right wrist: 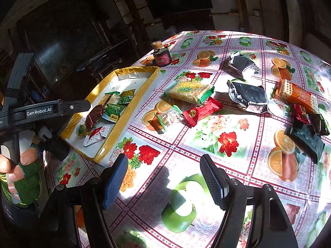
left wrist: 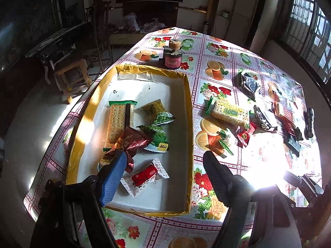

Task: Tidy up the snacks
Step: 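Move both open tools back over the remaining snacks, then grasp the clear green-strip bag with the left tool while the right grasps the silver foil bag, then carry the clear bag and silver foil bag over the tray with both tools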

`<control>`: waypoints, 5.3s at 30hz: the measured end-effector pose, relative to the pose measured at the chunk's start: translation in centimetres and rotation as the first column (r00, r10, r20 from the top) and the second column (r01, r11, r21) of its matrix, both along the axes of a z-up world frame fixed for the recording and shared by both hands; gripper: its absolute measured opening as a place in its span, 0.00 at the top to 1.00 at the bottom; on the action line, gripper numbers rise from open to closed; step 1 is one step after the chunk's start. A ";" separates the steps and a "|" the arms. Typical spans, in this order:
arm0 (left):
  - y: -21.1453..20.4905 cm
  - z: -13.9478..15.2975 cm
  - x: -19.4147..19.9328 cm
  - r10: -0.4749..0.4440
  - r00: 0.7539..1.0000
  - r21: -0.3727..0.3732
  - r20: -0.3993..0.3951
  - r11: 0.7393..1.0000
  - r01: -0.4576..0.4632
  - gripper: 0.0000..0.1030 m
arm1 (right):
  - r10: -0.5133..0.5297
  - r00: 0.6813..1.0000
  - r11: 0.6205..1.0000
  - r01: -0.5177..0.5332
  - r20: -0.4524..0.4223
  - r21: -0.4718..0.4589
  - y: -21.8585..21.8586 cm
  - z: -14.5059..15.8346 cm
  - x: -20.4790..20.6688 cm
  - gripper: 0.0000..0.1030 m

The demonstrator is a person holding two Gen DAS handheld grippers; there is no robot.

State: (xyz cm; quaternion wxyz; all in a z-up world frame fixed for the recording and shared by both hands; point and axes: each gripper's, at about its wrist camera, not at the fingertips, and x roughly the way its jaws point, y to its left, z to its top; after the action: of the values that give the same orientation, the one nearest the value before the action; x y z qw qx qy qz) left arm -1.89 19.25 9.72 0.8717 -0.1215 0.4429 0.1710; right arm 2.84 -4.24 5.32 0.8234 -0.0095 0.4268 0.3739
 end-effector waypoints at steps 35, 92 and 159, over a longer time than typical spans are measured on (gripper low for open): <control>-9.0 0.4 0.8 -0.133 0.991 0.082 -0.015 0.988 0.134 0.18 | -0.285 0.958 0.958 0.285 0.019 -0.015 -12.1 -0.2 0.3 0.13; -7.5 -7.4 10.1 -0.203 0.967 -0.064 -0.152 0.979 0.195 0.64 | -0.268 0.963 0.963 0.269 -0.011 0.009 -3.3 -1.4 12.9 0.72; 0.2 -1.3 -3.4 0.023 1.000 0.024 -0.020 0.999 -0.022 0.64 | 0.021 0.994 0.999 -0.023 0.105 0.025 6.1 3.3 -1.2 0.39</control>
State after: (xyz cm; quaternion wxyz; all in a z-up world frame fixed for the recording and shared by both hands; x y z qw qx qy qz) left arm -5.28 19.48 8.42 0.8666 -0.1146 0.4482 0.1872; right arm 1.68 1.85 8.66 0.8406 -0.0231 0.3778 0.3875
